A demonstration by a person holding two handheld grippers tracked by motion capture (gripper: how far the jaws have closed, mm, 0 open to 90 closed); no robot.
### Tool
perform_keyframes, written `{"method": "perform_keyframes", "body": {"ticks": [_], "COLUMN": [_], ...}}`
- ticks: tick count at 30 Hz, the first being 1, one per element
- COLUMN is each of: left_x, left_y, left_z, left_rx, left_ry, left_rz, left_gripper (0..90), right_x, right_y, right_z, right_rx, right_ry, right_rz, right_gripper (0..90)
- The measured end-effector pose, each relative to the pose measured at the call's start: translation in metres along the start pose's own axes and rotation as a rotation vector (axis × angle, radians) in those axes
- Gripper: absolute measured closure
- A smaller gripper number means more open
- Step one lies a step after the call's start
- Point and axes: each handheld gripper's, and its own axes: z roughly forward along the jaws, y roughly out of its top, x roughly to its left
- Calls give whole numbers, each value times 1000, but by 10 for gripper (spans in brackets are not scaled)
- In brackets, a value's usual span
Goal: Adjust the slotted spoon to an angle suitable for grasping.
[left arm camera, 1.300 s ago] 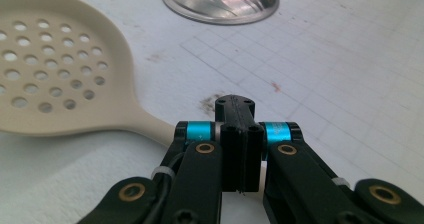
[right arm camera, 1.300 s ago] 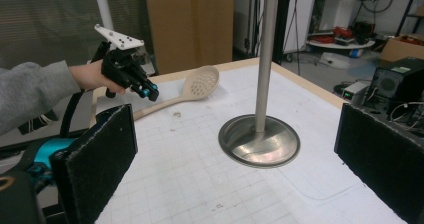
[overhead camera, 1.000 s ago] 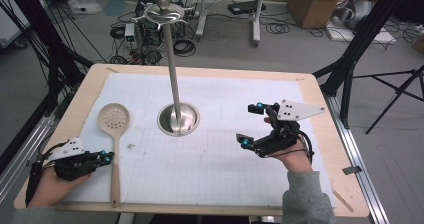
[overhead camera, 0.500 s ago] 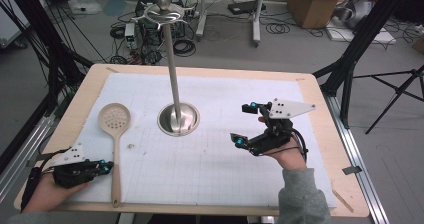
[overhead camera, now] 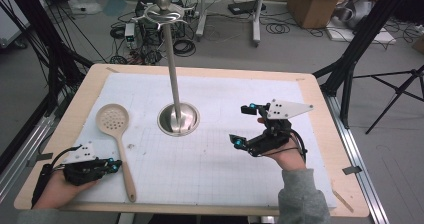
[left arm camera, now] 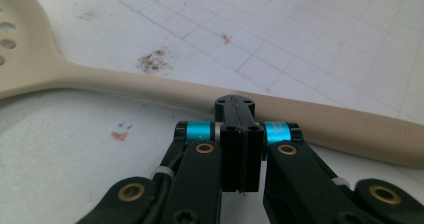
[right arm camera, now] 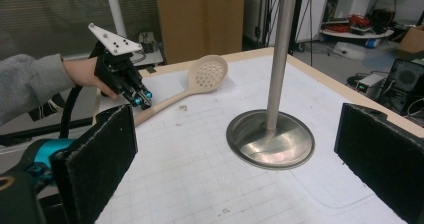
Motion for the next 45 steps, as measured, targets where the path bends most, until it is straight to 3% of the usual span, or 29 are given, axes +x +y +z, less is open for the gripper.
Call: {"method": "perform_keyframes", "body": {"ticks": [7, 13, 22, 29, 39, 43, 45], "left_x": [-4, -3, -1, 1, 4, 5, 10], "left_y": [10, 19, 28, 37, 42, 45, 46], "left_z": [14, 27, 39, 53, 59, 51, 46], "left_rx": [-2, -2, -2, -4, -4, -41, -61], "left_ry": [2, -4, -14, -5, -8, 18, 65], "left_rz": [12, -13, -5, -27, -9, 16, 5], "left_gripper": [896, 896, 895, 895, 895, 895, 895], "right_x": [3, 4, 7, 9, 11, 11, 10], "right_y": [-3, -6, -12, -19, -23, -23, -24], "right_z": [-5, -16, -28, -42, -57, -60, -60], "right_rx": [2, -2, 13, 23, 18, 12, 11], "right_ry": [-7, -32, -55, -86, -124, -129, -130], "right_rz": [6, 10, 15, 38, 48, 56, 53], "right_gripper": [21, 21, 21, 21, 22, 22, 22]}}
